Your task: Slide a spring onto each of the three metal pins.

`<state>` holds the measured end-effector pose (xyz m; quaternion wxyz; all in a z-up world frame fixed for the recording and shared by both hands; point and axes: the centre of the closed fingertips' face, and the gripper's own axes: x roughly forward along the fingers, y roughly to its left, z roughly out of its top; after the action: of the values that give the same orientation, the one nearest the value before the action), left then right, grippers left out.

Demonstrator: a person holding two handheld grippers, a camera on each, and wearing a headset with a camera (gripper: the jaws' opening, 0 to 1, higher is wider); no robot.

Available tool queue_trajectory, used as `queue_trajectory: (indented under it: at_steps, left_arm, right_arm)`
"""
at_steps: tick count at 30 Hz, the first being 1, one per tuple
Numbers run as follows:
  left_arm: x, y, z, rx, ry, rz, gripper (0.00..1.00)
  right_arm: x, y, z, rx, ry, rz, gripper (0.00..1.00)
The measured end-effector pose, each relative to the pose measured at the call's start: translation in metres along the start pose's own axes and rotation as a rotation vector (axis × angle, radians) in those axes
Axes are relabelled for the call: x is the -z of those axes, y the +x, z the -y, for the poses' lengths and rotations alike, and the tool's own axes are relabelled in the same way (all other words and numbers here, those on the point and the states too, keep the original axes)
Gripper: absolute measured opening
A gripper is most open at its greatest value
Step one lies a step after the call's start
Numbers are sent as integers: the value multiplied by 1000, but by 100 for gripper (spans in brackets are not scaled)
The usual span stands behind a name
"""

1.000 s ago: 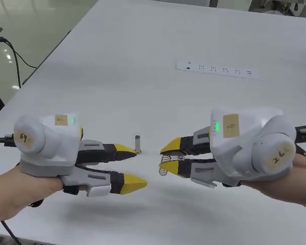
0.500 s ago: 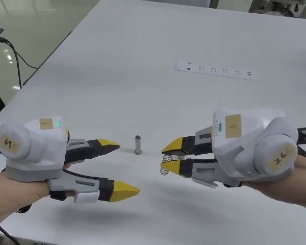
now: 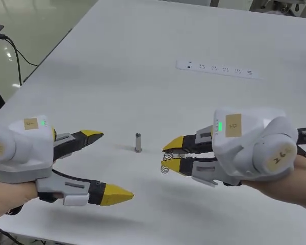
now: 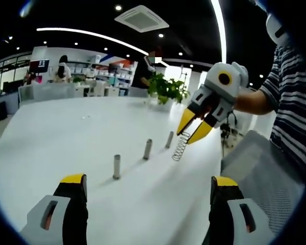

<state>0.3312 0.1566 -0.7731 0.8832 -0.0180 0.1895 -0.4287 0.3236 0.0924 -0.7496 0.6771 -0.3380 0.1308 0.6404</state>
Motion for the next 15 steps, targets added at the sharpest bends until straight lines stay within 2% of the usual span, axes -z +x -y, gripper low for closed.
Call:
queue_trajectory:
  at_steps: [7,15]
  left_arm:
    - [-1,-3,-3,-12,-2,9,98]
    - [3,-9,-5,-27,-8,11,98]
  right_arm:
    - [2,5,-2,-11,-3,-8,8]
    - [5,17,-2,-28,-6,-18,8]
